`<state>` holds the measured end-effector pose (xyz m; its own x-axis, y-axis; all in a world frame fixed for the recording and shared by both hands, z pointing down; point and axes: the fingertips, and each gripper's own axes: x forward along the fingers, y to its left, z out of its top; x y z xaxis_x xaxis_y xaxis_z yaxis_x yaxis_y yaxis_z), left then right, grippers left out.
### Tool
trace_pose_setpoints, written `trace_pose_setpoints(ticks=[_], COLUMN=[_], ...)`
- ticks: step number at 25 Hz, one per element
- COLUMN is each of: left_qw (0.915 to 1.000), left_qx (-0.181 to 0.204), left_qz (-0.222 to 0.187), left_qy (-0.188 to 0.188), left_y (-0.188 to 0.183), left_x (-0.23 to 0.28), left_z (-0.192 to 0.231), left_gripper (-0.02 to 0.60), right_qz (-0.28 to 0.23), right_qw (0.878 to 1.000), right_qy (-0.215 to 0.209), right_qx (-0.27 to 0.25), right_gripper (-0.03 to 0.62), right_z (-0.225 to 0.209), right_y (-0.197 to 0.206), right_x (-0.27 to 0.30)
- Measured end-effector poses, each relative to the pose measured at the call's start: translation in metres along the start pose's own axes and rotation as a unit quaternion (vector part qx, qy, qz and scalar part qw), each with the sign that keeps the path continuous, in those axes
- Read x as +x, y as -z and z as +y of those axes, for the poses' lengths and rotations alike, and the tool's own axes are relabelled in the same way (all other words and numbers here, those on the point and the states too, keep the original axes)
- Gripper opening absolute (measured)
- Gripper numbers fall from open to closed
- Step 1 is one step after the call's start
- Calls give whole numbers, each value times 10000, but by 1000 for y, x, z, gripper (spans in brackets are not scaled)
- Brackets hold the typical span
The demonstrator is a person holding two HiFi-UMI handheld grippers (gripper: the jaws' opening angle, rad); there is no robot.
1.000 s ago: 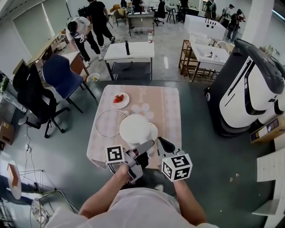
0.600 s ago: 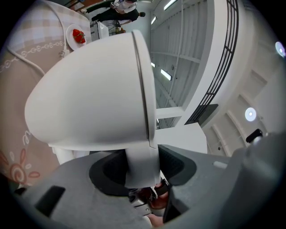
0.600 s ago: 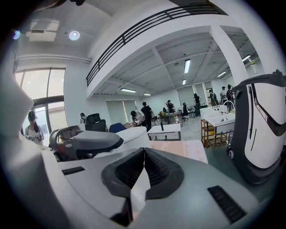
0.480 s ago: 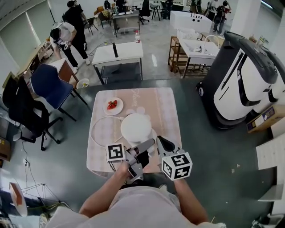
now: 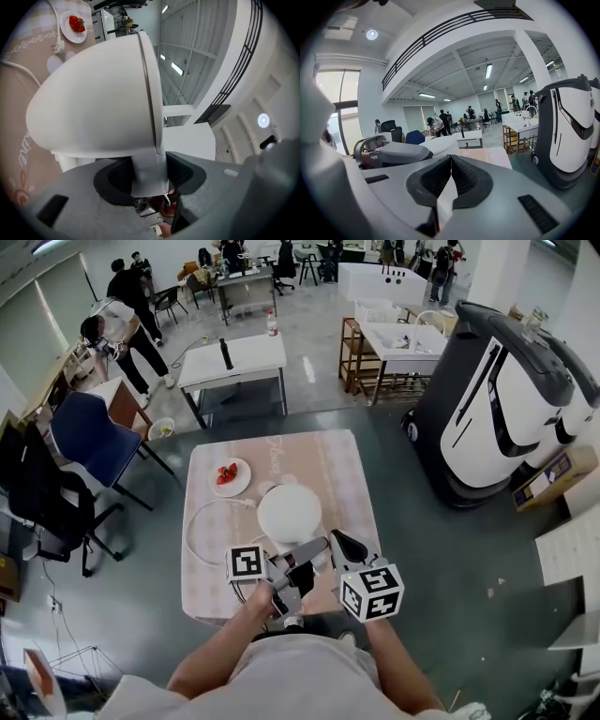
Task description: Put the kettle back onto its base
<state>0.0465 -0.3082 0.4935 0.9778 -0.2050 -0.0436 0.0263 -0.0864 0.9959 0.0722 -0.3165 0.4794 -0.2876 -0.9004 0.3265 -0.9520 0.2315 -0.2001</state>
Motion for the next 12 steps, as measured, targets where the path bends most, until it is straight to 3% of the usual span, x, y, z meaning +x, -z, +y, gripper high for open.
trace_pose_setpoints(ticks=[12], left_qw=[9999], left_qx=[-84], left_qz=[147], left_qy=[-30], left_y=[-7], left_x=[9], left_z=[9], left_gripper=[201], right_qz=[17], right_qw=[9999], right_qy=[107], right_qx=[16], right_gripper=[5], right_z=[-9], right_y=[-1], right_x=[7])
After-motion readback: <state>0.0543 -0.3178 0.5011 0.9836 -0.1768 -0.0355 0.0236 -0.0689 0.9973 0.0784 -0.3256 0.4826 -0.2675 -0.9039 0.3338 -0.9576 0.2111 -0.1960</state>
